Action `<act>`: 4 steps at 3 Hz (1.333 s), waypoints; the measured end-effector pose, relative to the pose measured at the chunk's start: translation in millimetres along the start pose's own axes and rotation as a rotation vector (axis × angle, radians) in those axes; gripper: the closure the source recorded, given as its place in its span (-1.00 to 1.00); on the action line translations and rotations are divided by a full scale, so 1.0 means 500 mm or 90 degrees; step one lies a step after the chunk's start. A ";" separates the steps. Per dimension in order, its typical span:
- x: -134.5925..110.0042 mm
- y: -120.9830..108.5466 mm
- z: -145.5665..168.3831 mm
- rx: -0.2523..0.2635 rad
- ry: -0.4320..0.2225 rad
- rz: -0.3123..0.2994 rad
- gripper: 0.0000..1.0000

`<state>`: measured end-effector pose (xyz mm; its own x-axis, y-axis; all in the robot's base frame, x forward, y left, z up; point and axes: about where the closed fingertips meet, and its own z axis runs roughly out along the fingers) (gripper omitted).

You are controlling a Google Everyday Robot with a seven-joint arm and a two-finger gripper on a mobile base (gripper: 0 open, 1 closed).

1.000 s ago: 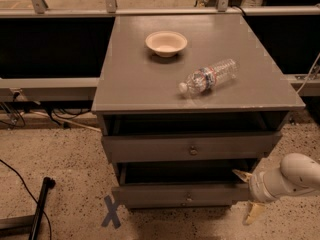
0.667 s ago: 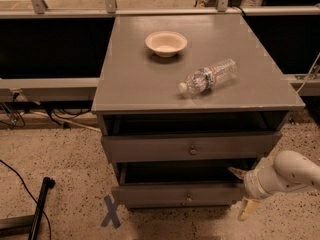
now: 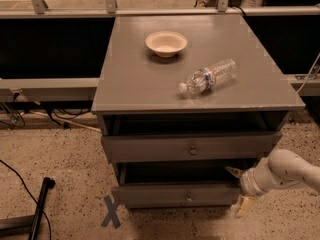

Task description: Open middle drawer

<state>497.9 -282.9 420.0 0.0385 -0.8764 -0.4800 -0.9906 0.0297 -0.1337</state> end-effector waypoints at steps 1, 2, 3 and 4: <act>0.004 0.015 0.027 -0.027 -0.005 0.008 -0.67; 0.003 0.042 0.040 -0.061 -0.001 0.013 -0.25; -0.010 0.074 0.035 -0.100 -0.001 0.007 -0.18; -0.013 0.080 0.033 -0.106 -0.002 0.006 -0.18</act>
Offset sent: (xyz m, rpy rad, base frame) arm -0.0320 0.0108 -0.0261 -0.0108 0.1505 0.0448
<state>460.2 -268.1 403.4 0.0285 -0.8752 -0.4829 -0.9990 -0.0420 0.0172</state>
